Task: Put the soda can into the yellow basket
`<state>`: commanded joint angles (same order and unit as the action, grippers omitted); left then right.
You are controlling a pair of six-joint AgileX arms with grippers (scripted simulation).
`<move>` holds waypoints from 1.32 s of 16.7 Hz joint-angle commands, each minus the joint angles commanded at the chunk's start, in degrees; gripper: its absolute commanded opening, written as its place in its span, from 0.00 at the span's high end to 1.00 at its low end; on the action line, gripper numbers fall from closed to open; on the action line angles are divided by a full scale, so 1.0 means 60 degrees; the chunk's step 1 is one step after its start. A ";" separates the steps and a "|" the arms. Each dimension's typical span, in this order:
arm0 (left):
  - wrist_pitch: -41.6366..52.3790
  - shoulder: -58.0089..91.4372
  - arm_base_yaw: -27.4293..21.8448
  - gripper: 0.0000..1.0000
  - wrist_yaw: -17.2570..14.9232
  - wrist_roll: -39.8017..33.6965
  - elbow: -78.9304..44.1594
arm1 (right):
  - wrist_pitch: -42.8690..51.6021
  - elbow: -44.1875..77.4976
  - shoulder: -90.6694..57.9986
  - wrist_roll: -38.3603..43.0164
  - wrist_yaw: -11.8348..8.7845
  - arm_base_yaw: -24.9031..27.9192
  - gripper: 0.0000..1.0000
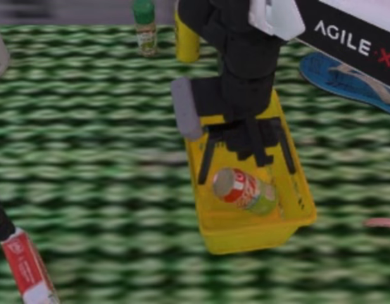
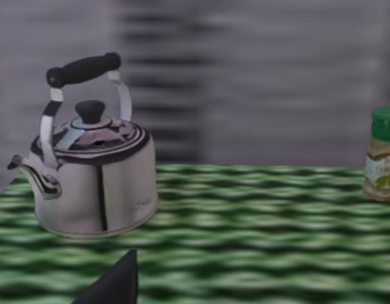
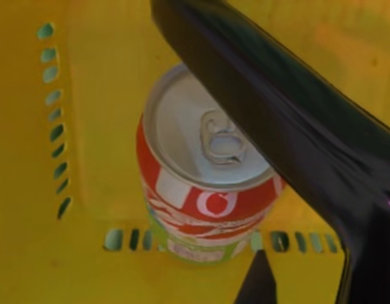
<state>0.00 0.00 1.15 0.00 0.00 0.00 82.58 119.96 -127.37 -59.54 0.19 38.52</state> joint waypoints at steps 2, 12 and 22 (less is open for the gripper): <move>0.0000 0.0000 0.0000 0.00 0.0000 0.0000 0.0000 | 0.0000 0.0000 0.0000 0.0000 0.0000 0.0000 1.00; 0.0000 0.0000 0.0000 0.00 0.0000 0.0000 0.0000 | 0.0000 0.0000 0.0000 0.0000 0.0000 0.0000 1.00; 0.0000 0.0000 0.0000 0.00 0.0000 0.0000 0.0000 | 0.0000 0.0000 0.0000 0.0000 0.0000 0.0000 1.00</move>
<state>0.00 0.00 1.15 0.00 0.00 0.00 82.58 119.96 -127.37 -59.54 0.19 38.52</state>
